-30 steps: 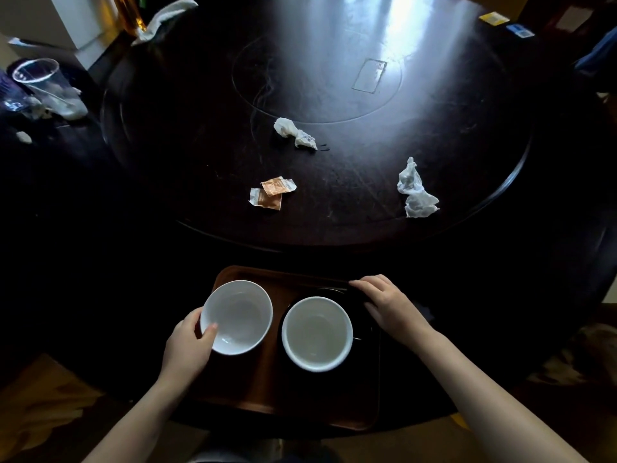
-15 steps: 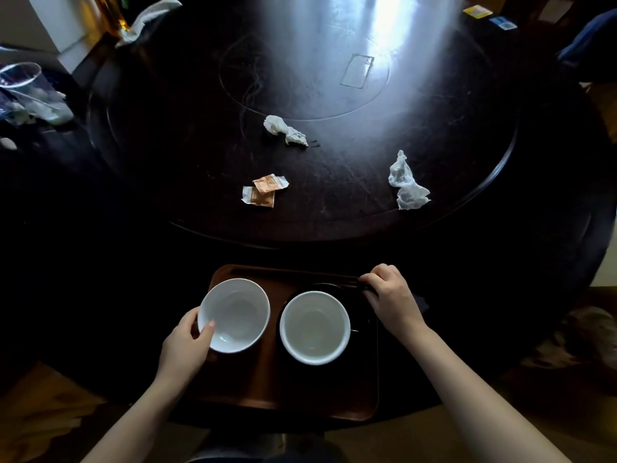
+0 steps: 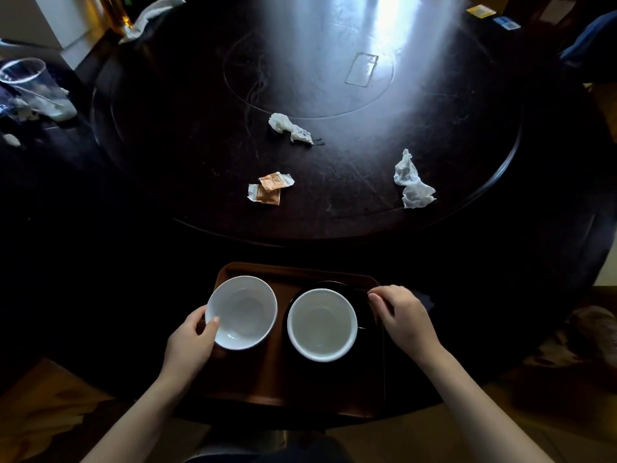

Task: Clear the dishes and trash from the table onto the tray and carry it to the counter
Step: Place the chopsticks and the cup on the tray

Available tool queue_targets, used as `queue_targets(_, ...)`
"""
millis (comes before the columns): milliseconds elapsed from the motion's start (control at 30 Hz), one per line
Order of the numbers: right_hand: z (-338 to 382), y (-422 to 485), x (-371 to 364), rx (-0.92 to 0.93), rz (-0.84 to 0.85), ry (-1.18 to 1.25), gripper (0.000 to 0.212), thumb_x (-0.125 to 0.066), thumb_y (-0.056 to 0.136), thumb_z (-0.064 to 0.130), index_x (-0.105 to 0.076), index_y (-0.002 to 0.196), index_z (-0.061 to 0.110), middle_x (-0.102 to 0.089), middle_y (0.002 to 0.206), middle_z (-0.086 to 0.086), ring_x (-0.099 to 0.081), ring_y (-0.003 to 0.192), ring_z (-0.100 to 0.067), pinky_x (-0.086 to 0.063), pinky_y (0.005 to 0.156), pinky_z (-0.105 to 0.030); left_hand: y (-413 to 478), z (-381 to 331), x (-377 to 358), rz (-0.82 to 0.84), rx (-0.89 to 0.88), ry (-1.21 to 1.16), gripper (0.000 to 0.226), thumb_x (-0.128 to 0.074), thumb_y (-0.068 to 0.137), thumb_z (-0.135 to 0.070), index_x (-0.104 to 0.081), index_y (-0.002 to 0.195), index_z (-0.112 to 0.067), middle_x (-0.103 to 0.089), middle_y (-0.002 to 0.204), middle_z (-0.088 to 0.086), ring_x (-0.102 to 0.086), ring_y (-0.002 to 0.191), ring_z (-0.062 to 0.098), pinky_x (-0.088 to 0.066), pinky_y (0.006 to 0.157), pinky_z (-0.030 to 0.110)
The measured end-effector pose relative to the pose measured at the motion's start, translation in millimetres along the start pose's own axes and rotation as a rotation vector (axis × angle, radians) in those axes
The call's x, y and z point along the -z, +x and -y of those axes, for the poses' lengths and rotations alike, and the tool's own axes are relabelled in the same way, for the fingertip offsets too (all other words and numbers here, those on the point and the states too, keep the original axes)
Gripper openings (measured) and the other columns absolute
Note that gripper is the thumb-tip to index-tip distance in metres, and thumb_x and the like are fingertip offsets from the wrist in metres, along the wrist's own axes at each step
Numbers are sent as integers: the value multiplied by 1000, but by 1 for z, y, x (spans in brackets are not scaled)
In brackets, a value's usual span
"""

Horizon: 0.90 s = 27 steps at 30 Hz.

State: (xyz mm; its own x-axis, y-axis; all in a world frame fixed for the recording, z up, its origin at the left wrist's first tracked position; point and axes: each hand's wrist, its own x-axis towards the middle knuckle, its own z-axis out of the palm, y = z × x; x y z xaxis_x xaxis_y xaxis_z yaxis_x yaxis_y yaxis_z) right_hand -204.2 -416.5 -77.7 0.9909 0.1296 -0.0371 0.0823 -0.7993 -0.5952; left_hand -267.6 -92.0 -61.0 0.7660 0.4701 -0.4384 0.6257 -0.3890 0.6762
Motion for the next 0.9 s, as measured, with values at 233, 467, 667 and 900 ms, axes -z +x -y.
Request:
queue_targets(233, 28, -36, 10, -52, 131, 100, 39, -41, 90, 44, -68, 97, 17, -62, 91, 4, -60, 86, -9, -48, 75, -26, 4, -3, -5, -2, -19, -30, 36, -52, 90, -19, -57, 125, -13, -65, 115, 10, -58, 107, 27, -45, 87, 37)
queue_targets(467, 24, -55, 0, -560, 315, 180, 6, -53, 91, 27, -54, 90, 22, -64, 70, 1, -58, 54, -8, -45, 48, -22, 10, -9, -8, 0, -54, -17, 37, -52, 90, -20, -57, 125, -10, -64, 117, 11, -57, 111, 28, -44, 91, 38)
queue_targets(667, 41, -60, -23, -686, 232, 441, 17, -47, 94, 14, -53, 83, 4, -57, 45, -4, -50, 29, -9, -40, 35, -19, 12, -7, -9, 11, -50, -18, 36, -53, 90, -20, -57, 124, -12, -65, 116, 11, -58, 109, 28, -46, 91, 40)
queue_targets(900, 48, -54, -30, -738, 94, 565, 11, -46, 94, 10, -43, 85, 15, -56, 41, -3, -54, 34, -16, -49, 44, -30, 13, -9, -11, 3, -81, 8, 37, -52, 90, -20, -56, 126, -11, -64, 116, 11, -58, 109, 27, -45, 87, 36)
